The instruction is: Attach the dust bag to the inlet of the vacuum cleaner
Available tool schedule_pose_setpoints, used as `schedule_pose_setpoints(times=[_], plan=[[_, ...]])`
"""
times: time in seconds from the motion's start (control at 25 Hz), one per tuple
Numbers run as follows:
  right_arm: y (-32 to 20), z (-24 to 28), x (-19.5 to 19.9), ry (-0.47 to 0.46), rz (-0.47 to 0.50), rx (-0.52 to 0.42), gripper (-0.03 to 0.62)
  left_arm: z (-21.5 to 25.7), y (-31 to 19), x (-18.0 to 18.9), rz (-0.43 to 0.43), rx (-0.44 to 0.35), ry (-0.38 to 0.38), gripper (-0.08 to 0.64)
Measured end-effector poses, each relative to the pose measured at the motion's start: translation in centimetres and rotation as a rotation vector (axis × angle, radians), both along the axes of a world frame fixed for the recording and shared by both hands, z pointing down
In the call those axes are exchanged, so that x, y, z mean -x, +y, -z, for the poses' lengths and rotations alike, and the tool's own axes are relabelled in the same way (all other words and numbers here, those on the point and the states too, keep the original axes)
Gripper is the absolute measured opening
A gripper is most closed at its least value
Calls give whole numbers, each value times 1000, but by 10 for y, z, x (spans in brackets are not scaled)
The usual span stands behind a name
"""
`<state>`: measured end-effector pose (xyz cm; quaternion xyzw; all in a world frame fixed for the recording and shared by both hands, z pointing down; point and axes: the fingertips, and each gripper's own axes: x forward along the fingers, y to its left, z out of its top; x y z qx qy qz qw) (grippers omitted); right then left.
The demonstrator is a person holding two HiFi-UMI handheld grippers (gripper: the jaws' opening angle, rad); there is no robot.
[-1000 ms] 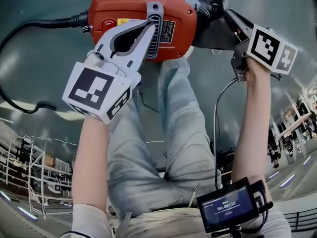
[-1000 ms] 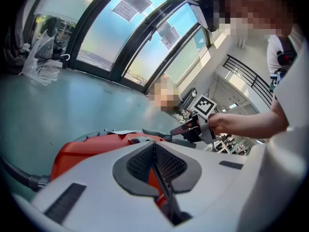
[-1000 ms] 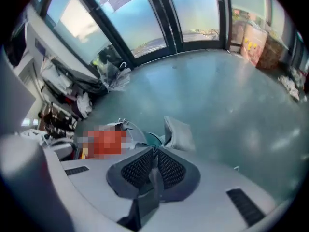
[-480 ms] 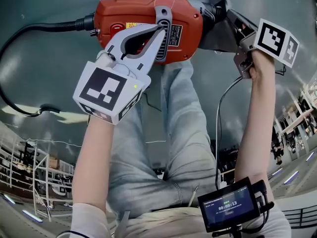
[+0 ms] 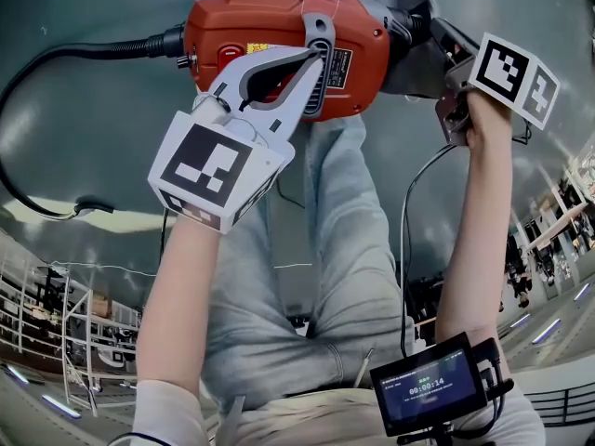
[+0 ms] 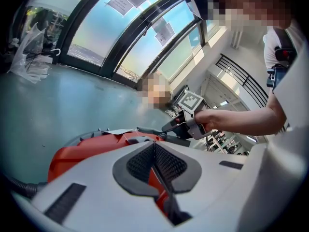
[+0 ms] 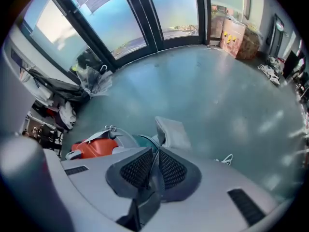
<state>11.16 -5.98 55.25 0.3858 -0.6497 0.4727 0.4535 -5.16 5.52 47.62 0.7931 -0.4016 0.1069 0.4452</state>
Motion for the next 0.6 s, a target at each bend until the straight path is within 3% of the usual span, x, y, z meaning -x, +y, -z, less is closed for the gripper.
schedule_pose_setpoints(times=[0.08,0.24,0.4,0.6], plan=[[0,-1,0,-21,-19,18,26,0,1,1,4,0,4,12],[9,2,7,-32,53,65,26,0,2,1,4,1,5,11],[21,-16,-8,79,267,52,28,0,2,0,-9,-2,9,11],[21,-23,-3,96,394,87,32,-2,4,3,6,-1,18,11]])
